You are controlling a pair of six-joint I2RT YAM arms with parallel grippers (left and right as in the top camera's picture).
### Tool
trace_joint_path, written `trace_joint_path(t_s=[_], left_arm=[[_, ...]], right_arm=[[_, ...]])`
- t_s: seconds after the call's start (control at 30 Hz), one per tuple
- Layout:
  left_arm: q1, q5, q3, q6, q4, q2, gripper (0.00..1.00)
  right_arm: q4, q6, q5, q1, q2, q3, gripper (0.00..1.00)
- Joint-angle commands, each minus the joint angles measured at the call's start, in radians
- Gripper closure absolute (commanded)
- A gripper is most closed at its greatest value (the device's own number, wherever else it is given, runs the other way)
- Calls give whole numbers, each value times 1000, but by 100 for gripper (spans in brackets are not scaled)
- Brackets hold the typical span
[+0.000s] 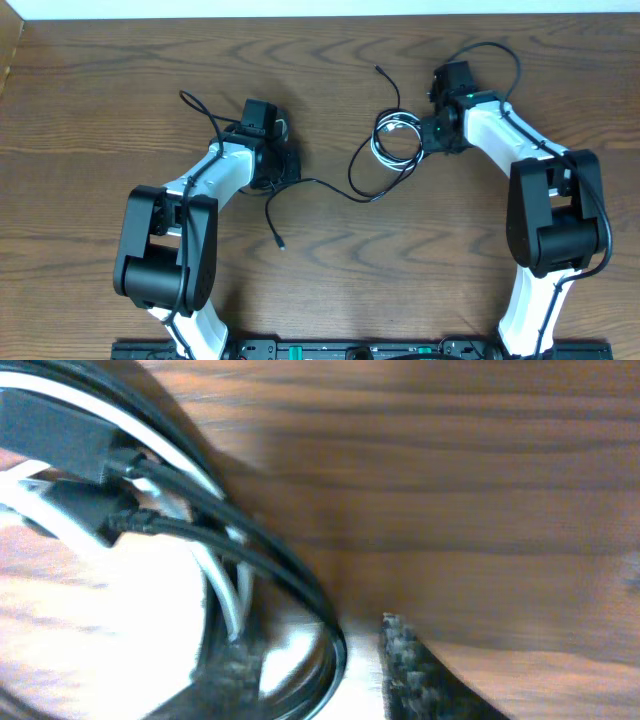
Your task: Untangle cables
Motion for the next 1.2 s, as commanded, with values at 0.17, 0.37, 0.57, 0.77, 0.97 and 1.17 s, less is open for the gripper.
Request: trace_joint_path(t_s=[0.17, 0.37, 0.57, 0.77, 0.97, 1.17], left_arm=[[-39, 110, 97, -2, 14, 16, 38], [-140, 9, 97, -60, 45, 27, 26], [-232, -161, 97, -135, 115, 97, 22], [-223, -183, 97, -177, 132, 170, 24], [-183, -176, 122, -189, 49, 168, 29], [-158, -223, 183, -132, -79, 169, 29]], right_arm=[[-41, -116, -85, 169, 129, -90, 68], [-46, -115, 11, 238, 129, -90, 66], [-47, -114, 49, 263, 129, -90, 62], [-34, -93, 71, 247, 129, -90, 51], [20, -73, 105, 236, 129, -90, 41], [27, -74, 105, 236, 129, -90, 38]])
